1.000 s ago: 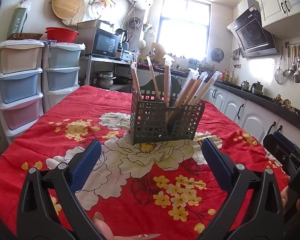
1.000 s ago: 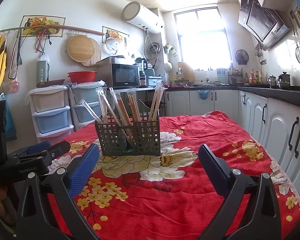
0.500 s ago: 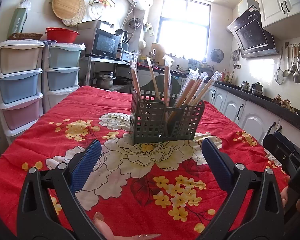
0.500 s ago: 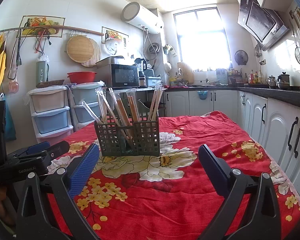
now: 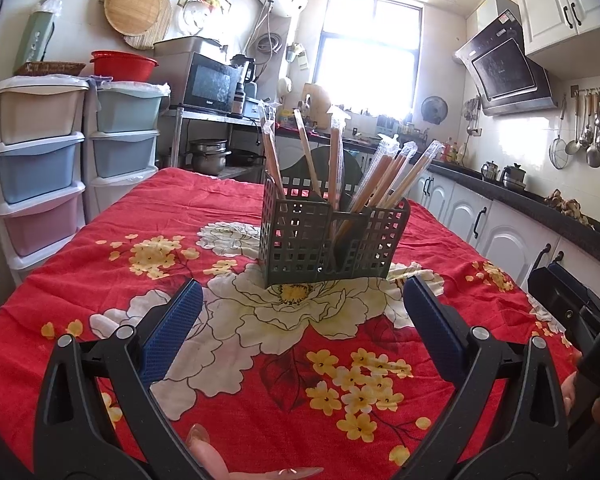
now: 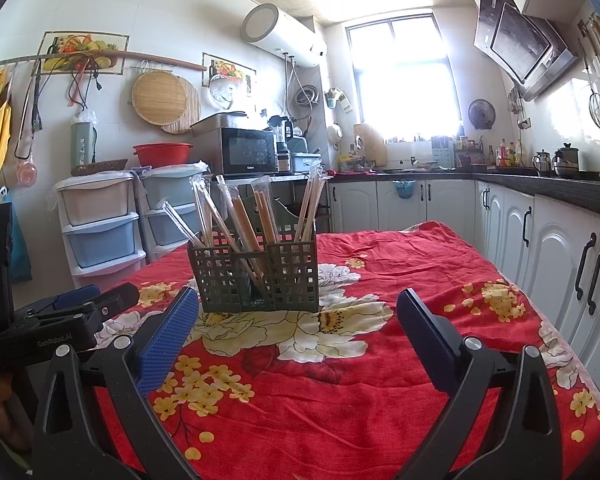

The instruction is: Organize utensils

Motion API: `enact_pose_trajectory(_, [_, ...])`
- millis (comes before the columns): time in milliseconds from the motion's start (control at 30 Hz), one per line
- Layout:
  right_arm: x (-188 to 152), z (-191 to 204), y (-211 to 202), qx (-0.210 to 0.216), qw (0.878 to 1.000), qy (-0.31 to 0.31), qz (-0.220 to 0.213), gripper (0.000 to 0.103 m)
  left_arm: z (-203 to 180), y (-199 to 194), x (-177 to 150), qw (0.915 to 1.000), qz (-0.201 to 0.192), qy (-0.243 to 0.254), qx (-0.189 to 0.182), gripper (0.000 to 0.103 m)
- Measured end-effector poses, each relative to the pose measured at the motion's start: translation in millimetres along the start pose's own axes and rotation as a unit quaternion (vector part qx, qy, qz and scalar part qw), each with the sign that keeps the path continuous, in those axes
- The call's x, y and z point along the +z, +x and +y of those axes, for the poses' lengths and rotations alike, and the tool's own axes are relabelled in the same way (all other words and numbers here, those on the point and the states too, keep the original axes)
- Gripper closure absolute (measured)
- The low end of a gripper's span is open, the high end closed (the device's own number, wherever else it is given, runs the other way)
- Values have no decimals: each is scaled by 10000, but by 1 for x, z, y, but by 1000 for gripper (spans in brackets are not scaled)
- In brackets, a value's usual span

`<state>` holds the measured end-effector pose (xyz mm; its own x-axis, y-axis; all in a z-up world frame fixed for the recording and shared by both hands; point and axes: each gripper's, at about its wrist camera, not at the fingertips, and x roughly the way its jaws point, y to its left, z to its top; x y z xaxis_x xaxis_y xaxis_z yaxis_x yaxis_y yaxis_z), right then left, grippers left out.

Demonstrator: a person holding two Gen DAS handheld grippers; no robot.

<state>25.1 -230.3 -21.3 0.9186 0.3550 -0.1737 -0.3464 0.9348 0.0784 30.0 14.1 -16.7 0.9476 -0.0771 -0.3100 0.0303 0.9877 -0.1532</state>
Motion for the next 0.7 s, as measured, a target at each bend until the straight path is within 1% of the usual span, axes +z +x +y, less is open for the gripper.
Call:
enact_pose_trajectory(133, [0, -2, 1, -69, 10000, 34, 1, 6, 0, 4, -1, 10000, 74, -11, 25, 11])
enact_pose_trajectory(267, [0, -4, 1, -199, 9997, 119, 30, 6, -1, 8, -1, 9997, 161, -40, 178, 11])
enact_pose_trajectory(400, [4, -14, 4, -357, 9987, 305, 202, 6, 8, 8, 1, 9994, 233, -200, 177, 11])
enact_pose_trajectory(433, [6, -17, 6, -415, 9982, 333, 268, 6, 11, 9, 2, 9991, 297, -224, 203, 11])
enact_pose_trajectory(467, [10, -22, 9, -508, 9976, 289, 375, 6, 15, 11, 5, 9984, 413, -215, 306, 11])
enact_pose_trajectory(500, [15, -29, 14, -659, 9962, 235, 524, 6, 22, 15, 10, 9972, 557, -265, 418, 11])
enact_pose_trajectory(533, [19, -36, 20, -798, 9942, 215, 695, 6, 33, 21, 16, 9958, 723, -340, 453, 11])
enact_pose_trajectory(567, [27, -50, 33, -967, 9891, 210, 1090, 6, 43, 27, 22, 9940, 907, -393, 464, 11])
enact_pose_trajectory(600, [31, -65, 47, -1063, 9833, 260, 1457, 6, 59, 35, 30, 9916, 1082, -450, 556, 11])
enact_pose_trajectory(633, [33, -80, 61, -1209, 9748, 320, 1846, 6, 72, 43, 37, 9889, 1214, -421, 742, 11])
enact_pose_trajectory(667, [34, -94, 74, -1303, 9674, 372, 2138, 6, 87, 51, 43, 9856, 1343, -365, 961, 11])
enact_pose_trajectory(700, [33, -105, 85, -1369, 9617, 388, 2343, 6, 101, 61, 48, 9819, 1443, -302, 1189, 11])
